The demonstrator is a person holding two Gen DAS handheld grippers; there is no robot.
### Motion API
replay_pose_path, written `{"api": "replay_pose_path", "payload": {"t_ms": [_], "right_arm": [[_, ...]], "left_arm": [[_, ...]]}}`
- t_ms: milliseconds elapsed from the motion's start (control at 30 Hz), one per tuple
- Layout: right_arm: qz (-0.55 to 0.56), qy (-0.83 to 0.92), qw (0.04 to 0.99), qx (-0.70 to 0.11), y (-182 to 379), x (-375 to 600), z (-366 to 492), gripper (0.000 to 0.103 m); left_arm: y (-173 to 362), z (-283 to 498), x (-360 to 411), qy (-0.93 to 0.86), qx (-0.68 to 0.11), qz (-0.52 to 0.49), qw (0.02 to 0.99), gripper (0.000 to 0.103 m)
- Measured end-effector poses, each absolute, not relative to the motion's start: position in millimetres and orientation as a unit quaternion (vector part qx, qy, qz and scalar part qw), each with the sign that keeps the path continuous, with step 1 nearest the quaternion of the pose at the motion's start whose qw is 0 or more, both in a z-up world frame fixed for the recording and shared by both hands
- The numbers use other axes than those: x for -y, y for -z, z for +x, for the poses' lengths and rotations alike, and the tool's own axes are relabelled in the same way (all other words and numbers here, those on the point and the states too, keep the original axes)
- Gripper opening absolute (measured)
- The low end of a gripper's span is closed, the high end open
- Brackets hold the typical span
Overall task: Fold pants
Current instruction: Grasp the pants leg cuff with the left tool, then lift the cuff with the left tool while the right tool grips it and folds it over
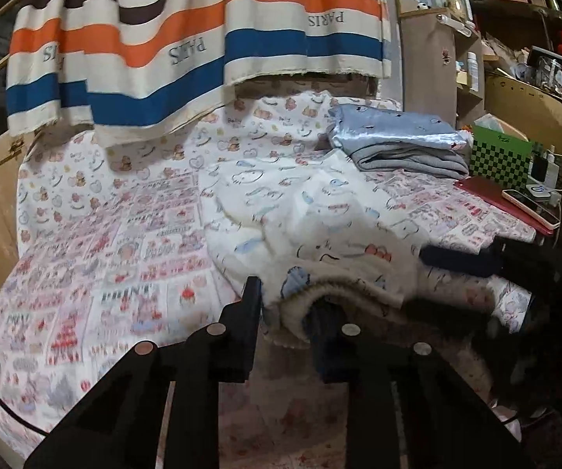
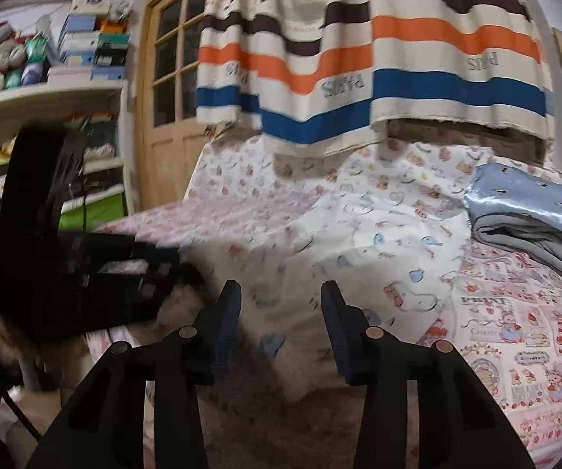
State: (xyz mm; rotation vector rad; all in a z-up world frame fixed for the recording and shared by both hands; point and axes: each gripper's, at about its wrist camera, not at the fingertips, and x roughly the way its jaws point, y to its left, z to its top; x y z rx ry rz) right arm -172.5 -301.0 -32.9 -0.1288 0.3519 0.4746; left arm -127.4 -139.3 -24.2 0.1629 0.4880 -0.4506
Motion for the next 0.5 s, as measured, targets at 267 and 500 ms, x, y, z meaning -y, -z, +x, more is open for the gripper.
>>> {"api": "replay_pose_path", "payload": {"t_ms": [267,500], "right_arm": [[-0.129,-0.236,0.943,-0.194,49.0,294.0,-173.0,0.044],[-0.167,-0.240,0.934,-0.207,54.1,293.4,-164.2,0.044]], "left_arm": [[12.4,-93.8,137.7,0.275,-0.284,0.049,0.917,0.022],[8.5,-64.6,140.7,0.297,-0.304,0.035,0.905,0.022]]}}
